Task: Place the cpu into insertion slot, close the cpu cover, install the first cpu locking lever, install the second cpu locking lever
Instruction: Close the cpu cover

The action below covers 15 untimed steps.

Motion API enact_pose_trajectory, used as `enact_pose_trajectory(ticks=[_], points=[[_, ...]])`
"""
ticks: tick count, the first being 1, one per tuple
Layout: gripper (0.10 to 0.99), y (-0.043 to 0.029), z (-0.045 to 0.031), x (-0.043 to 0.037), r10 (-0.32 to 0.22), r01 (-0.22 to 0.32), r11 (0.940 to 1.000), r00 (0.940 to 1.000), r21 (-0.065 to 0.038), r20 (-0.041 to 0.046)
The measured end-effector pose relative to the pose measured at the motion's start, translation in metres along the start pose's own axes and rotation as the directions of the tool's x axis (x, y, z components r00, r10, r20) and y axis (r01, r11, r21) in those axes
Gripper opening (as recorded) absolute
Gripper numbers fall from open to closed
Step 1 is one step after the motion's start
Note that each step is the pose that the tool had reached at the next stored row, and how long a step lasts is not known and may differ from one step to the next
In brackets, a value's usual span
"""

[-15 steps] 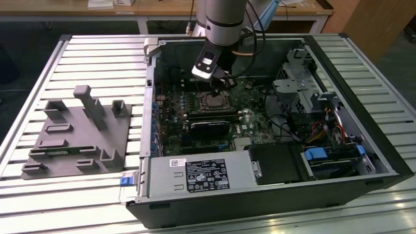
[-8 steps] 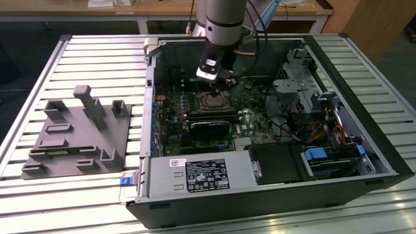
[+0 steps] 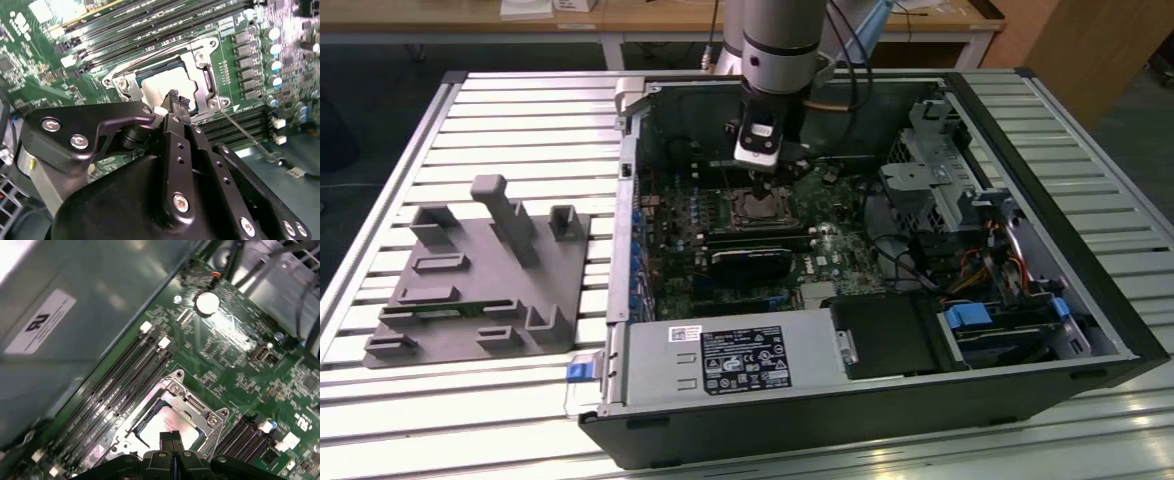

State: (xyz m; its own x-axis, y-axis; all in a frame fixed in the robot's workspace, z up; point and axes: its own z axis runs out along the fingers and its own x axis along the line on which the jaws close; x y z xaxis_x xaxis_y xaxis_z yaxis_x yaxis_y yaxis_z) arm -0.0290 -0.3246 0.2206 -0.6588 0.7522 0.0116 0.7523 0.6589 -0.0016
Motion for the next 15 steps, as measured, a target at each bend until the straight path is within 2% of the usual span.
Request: enact_pose_trajectory(ticks=[3,7,11,15], points=[[0.106,0.0000,0.0000,0.0000,-0.054,0.054,0.9986,0.9986,0.001,0.0001],[0.106,0.0000,0.0001,0.0000,-0.126,0.126,0.9921,0.9921,0.002,0.0001],[0.106,0.0000,0.0001,0.0000,-0.198,0.198,0.9802,0.9802,0.002,0.0001],[0.106,0.0000,0.0002,0.0000,-0.269,0.269,0.9630,0.9630,0.003,0.0000]])
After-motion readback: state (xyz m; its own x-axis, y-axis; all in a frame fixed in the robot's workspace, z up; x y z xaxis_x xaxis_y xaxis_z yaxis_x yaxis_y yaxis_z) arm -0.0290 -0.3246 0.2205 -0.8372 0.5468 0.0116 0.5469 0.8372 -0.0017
